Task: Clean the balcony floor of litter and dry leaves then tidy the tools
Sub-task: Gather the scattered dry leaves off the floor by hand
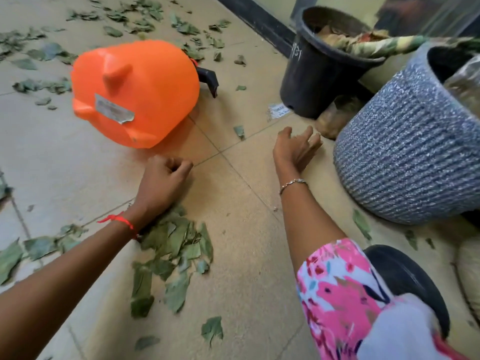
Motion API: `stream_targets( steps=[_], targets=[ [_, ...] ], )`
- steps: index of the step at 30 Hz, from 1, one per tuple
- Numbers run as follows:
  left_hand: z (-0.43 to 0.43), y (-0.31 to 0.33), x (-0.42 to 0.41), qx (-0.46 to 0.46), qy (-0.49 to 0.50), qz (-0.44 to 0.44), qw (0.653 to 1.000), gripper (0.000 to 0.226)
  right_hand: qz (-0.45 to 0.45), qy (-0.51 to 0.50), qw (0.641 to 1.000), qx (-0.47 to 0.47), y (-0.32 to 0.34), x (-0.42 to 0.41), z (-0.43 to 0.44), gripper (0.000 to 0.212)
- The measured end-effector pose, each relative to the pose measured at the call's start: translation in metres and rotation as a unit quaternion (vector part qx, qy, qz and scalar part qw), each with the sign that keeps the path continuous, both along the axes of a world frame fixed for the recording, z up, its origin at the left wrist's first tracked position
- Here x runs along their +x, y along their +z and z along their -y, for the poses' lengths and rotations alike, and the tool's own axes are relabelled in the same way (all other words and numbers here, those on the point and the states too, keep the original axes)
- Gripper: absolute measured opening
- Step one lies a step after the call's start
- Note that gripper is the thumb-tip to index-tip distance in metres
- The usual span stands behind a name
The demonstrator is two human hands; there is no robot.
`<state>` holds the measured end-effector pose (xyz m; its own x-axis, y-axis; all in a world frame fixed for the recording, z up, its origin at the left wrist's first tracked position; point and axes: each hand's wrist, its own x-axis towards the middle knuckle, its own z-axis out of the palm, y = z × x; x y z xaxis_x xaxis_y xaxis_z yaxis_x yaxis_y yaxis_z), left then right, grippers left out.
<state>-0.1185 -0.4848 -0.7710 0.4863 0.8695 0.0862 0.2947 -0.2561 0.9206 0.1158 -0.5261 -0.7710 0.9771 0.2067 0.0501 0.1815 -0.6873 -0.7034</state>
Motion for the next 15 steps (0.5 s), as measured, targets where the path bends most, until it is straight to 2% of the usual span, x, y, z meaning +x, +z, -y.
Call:
stream_targets(
  steps=[4,7,11,15],
  targets=[
    [-0.005,-0.001,0.004,-0.068,0.021,0.023,0.997,0.049,0.036,0.107,0.993,-0.015,-0.015,0.006,-0.012,0.048],
    [-0.003,-0.002,0.005,-0.062,0.015,0.016,0.998,0.052,0.083,0.213,0.973,-0.022,-0.023,-0.007,-0.024,0.046],
    [-0.003,-0.004,0.005,-0.061,0.010,0.010,0.998,0.052,0.098,0.329,0.939,-0.032,-0.023,-0.031,-0.035,0.044],
    [-0.003,-0.006,0.002,-0.061,-0.002,0.000,0.998,0.049,0.125,0.367,0.922,-0.005,-0.025,-0.068,-0.024,0.031]
  ],
)
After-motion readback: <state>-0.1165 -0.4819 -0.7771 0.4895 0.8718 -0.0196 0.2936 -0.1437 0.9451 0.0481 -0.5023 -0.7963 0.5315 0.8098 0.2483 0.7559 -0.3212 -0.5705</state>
